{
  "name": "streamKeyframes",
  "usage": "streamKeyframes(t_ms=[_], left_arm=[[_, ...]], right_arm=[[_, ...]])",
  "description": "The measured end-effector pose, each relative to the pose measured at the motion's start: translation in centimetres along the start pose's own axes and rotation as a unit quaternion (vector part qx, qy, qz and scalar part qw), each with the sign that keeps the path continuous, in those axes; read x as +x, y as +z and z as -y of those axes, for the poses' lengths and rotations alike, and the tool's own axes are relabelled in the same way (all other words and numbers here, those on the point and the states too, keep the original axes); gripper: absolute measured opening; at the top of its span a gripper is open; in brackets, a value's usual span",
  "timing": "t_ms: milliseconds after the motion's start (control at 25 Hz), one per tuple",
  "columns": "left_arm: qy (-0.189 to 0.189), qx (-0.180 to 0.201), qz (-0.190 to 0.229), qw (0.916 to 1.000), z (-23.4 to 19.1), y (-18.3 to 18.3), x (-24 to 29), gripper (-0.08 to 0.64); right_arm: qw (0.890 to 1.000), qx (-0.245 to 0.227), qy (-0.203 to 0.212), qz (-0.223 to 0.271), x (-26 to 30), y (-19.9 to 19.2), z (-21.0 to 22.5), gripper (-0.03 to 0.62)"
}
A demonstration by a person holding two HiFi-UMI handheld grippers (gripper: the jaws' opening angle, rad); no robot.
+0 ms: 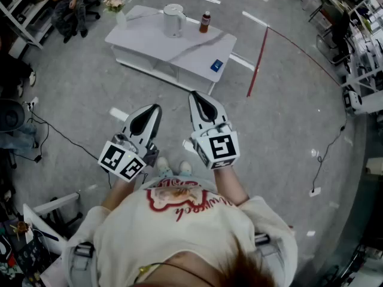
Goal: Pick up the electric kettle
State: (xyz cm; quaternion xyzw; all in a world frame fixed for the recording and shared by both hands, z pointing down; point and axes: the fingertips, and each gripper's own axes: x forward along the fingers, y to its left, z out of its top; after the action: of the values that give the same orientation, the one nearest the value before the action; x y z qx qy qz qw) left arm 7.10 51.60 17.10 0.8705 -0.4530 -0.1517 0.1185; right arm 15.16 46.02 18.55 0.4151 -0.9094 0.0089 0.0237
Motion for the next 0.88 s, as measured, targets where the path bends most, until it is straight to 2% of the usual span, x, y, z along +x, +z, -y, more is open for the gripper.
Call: streamKeyframes(t_ms=[360, 520, 720, 880], left_arm=[[-0.002, -0.001, -0.001, 1.0, -0.3, -0.1, 0.4, 0.012], [-0.002, 0.0, 0.0, 1.0, -0.3, 0.0, 0.3, 0.012], [-0.001, -0.004, -0.004, 1.0, -0.8, -0.2, -0.3, 0.012], [-0.005, -0.005, -0.002, 1.0, -1.1, 0.1, -0.7, 0.012]], right_arm=[[1.0, -0.005, 0.002, -0.018, 0.4, -0.2, 0.1, 0.015], [1.0, -0.001, 0.005, -0.004, 0.6, 0.0, -0.1, 0.015], [1.0, -0.021, 0.001, -0.022, 0.9, -0.4, -0.8, 0.015], [1.0, -0.009, 0.003, -0.009, 1.5, -0.4, -1.5, 0.015]])
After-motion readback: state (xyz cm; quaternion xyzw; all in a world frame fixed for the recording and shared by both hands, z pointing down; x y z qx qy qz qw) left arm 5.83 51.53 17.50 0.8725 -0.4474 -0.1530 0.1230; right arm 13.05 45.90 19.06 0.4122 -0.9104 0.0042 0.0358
